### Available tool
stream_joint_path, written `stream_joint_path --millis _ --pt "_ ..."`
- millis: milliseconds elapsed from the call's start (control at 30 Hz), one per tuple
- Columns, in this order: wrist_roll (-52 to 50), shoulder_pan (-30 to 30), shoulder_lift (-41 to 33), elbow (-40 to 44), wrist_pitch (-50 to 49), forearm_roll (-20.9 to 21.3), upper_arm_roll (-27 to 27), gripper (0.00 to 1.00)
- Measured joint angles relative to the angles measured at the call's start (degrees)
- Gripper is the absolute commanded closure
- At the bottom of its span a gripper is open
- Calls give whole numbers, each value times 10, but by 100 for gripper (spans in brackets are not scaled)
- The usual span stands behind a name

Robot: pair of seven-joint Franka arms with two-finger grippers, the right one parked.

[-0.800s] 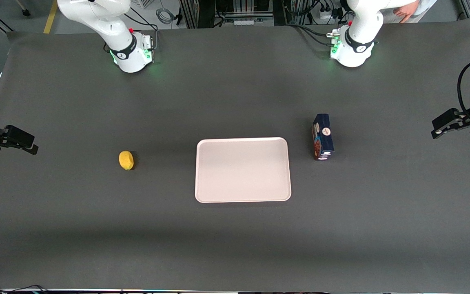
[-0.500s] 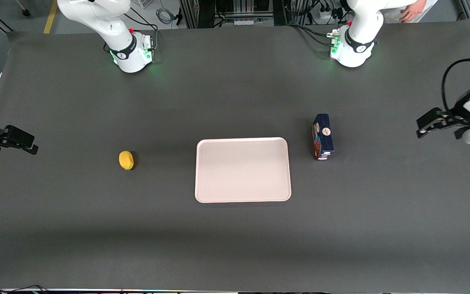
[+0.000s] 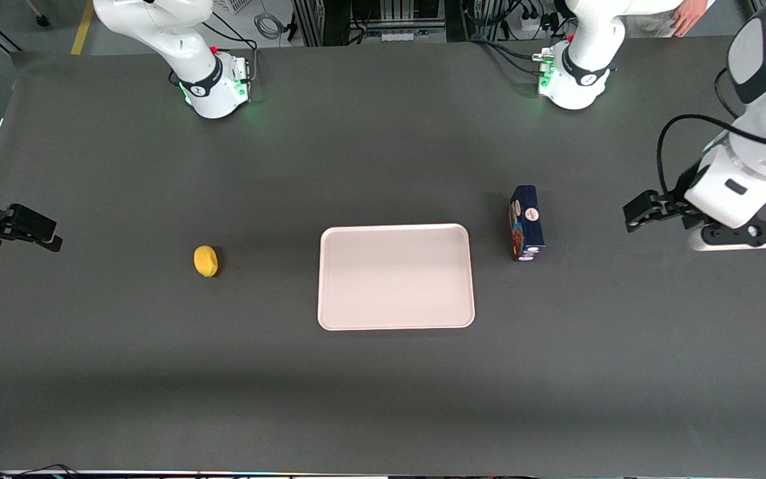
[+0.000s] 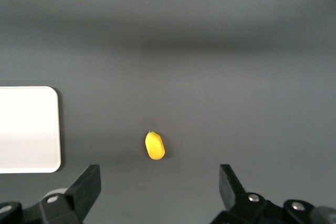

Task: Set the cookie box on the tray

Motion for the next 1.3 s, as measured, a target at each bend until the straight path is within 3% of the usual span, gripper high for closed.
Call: stream_joint_path --millis 533,1300 --pt "-116 -7 19 -69 45 0 -74 1" --pt "-182 -8 -22 -380 375 0 -121 2"
